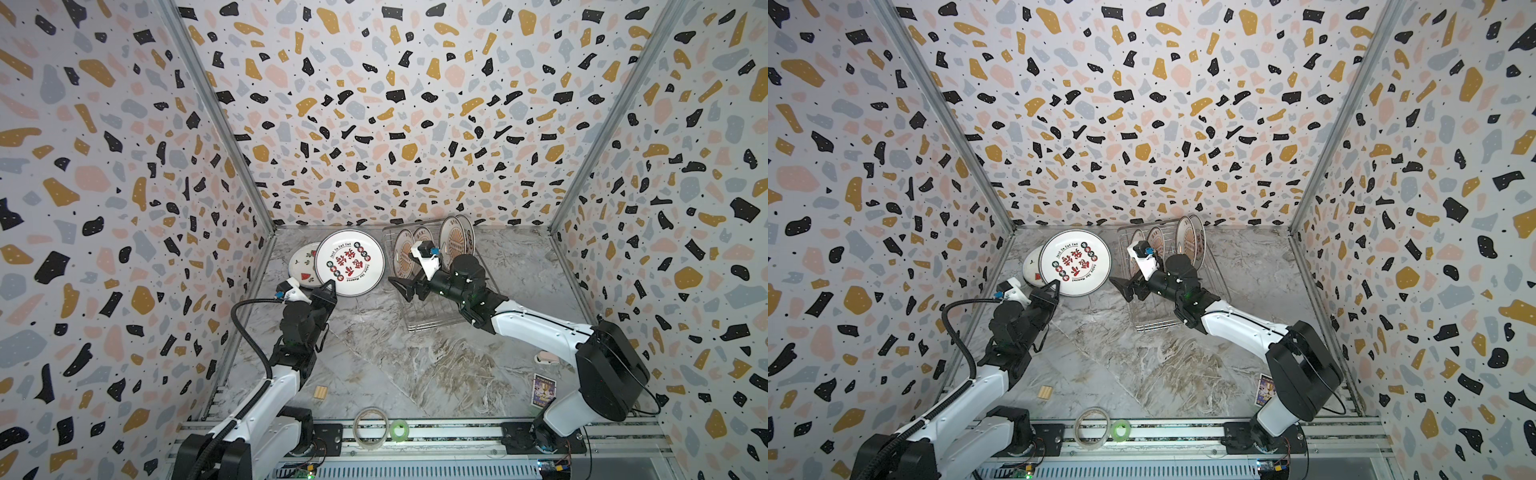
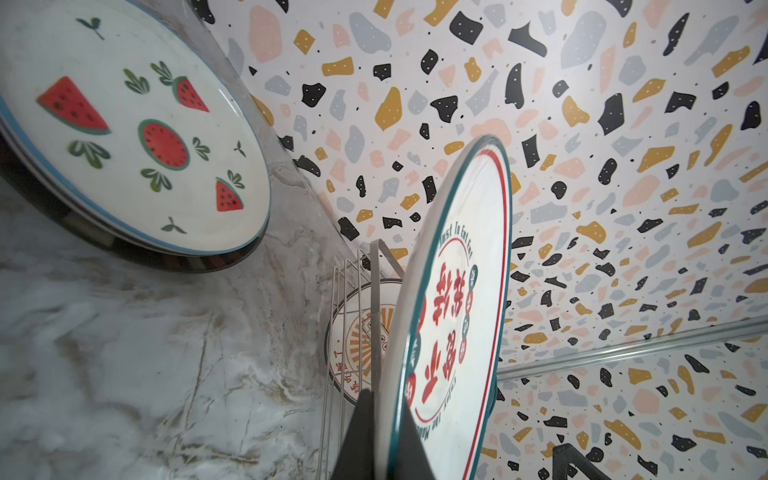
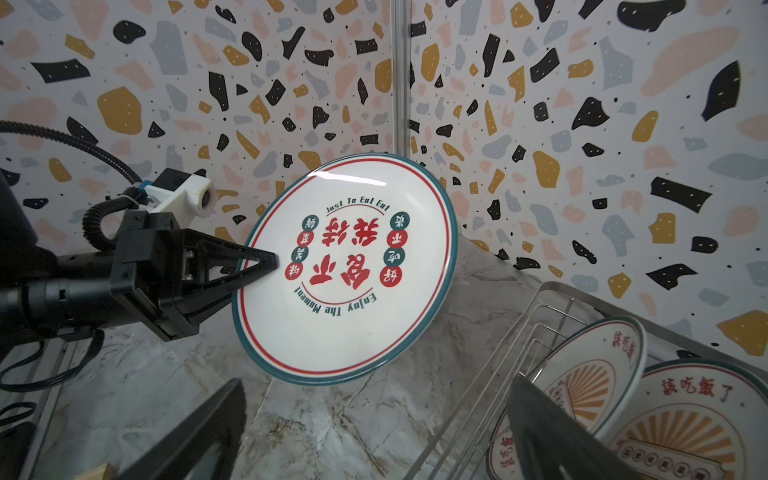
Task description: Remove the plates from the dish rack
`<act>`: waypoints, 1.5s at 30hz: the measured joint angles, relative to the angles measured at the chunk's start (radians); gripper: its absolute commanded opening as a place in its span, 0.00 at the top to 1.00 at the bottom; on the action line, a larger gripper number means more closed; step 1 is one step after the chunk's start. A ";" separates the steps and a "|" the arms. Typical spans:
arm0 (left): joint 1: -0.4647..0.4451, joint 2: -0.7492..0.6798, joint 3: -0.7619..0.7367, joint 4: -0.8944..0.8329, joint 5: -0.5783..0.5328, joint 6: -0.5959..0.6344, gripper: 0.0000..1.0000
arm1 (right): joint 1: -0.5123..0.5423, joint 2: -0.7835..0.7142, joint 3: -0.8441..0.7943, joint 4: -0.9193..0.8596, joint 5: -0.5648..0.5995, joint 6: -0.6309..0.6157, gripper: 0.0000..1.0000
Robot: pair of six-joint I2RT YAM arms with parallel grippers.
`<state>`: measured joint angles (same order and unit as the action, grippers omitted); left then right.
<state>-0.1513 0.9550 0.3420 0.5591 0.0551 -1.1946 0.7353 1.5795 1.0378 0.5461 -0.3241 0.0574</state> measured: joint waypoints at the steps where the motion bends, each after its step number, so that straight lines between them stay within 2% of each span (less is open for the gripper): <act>1: 0.000 -0.002 0.000 -0.026 -0.003 -0.011 1.00 | 0.006 0.015 0.013 -0.010 -0.001 -0.006 0.01; 12: 0.000 0.010 0.001 -0.275 -0.067 -0.078 1.00 | 0.058 0.095 0.069 -0.076 -0.002 -0.097 0.01; 22: -0.008 0.084 0.001 -0.305 -0.072 -0.086 1.00 | 0.061 0.155 0.095 -0.121 -0.031 -0.129 0.01; 36: -0.056 0.203 0.003 -0.306 -0.083 -0.107 1.00 | 0.068 0.157 0.095 -0.151 -0.115 -0.202 0.01; 45: -0.064 0.226 0.003 -0.331 -0.121 -0.112 1.00 | 0.075 0.157 0.095 -0.164 -0.156 -0.244 0.01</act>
<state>-0.2150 1.1812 0.3450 0.2283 -0.0662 -1.3064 0.8101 1.7363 1.1328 0.3817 -0.4797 -0.1867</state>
